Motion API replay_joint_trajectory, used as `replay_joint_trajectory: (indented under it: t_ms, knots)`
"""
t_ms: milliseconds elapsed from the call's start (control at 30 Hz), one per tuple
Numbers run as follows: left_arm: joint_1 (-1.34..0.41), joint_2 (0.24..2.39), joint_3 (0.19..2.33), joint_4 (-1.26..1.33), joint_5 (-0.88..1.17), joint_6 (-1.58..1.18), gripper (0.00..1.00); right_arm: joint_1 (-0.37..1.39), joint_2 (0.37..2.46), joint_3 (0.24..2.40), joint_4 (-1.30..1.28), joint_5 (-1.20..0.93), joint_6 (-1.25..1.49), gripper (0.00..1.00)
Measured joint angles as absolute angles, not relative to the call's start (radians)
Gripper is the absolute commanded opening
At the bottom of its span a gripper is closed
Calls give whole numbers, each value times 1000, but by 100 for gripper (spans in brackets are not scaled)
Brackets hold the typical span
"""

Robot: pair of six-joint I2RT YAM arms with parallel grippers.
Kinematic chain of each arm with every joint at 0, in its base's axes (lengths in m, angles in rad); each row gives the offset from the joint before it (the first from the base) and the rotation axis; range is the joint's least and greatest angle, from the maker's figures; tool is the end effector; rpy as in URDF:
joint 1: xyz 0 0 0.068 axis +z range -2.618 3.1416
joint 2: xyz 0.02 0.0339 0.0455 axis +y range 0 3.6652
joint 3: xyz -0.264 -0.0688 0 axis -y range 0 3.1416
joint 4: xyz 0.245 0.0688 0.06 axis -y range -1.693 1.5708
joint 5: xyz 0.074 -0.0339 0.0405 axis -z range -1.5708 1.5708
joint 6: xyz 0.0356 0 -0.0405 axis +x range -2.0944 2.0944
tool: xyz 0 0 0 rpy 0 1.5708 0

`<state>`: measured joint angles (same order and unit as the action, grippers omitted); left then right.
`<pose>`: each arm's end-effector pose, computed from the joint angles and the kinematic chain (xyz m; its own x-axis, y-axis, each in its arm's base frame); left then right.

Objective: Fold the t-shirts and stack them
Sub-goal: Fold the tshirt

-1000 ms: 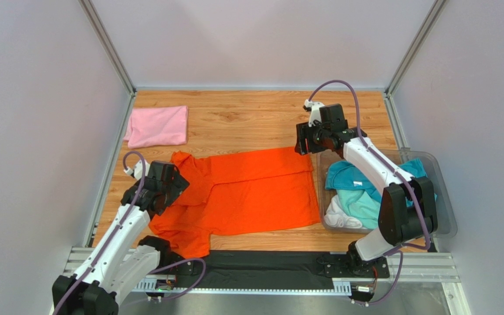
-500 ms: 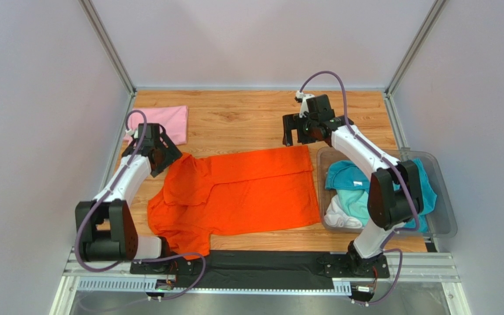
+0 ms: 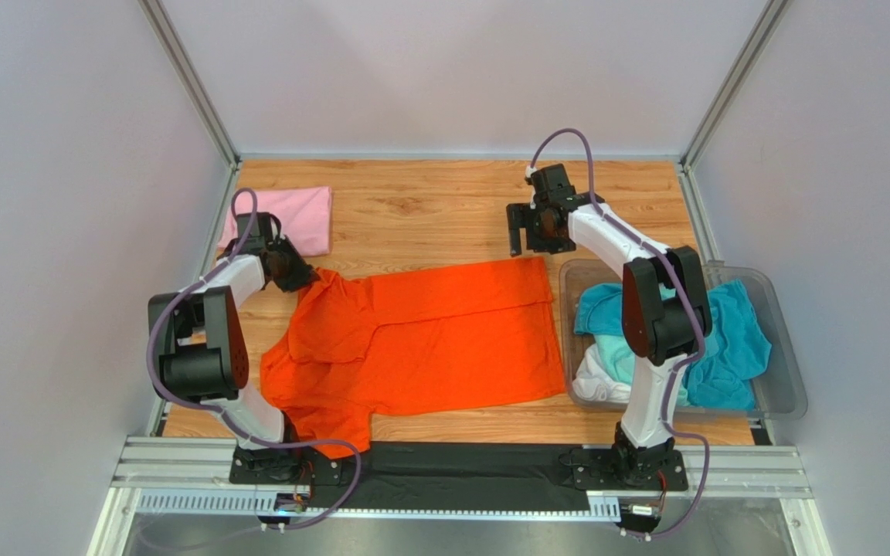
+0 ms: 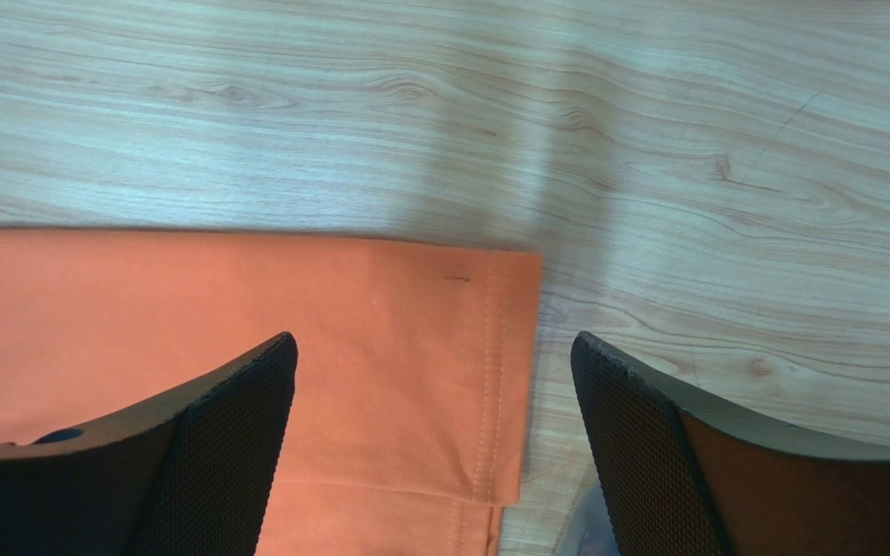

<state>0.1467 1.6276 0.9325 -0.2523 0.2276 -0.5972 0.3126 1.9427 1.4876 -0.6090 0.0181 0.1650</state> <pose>0.3227 0.0396 0.1780 -0.6574 -0.6509 -0.3797 -0.4617 0.7461 -0.4798 0.3956 0.1272 0.2098 -0.8698 -0.1085 -0.4813 -0.1584 0.9853 0.0641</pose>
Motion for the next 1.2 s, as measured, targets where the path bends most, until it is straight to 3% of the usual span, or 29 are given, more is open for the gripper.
replay_joint_trajectory:
  t_ms: [100,300,567,733,833,1200]
  knots:
    - [150,1642,938,-249,244,-599,0,305,1959,1491,-610,23,165,79]
    - [162,1629,936,-244,243,-599,0,300,1981,1491,-619,27,167,65]
    - [185,1521,905,-243,198,-600,0,296,2025,1501,-635,55,173,62]
    - [197,1515,894,-243,173,-604,0,289,2077,1527,-636,61,189,28]
    - [210,1511,875,-245,149,-614,0,286,2088,1539,-634,62,205,14]
    - [246,1414,831,-272,-15,-669,0,265,2090,1539,-633,72,247,8]
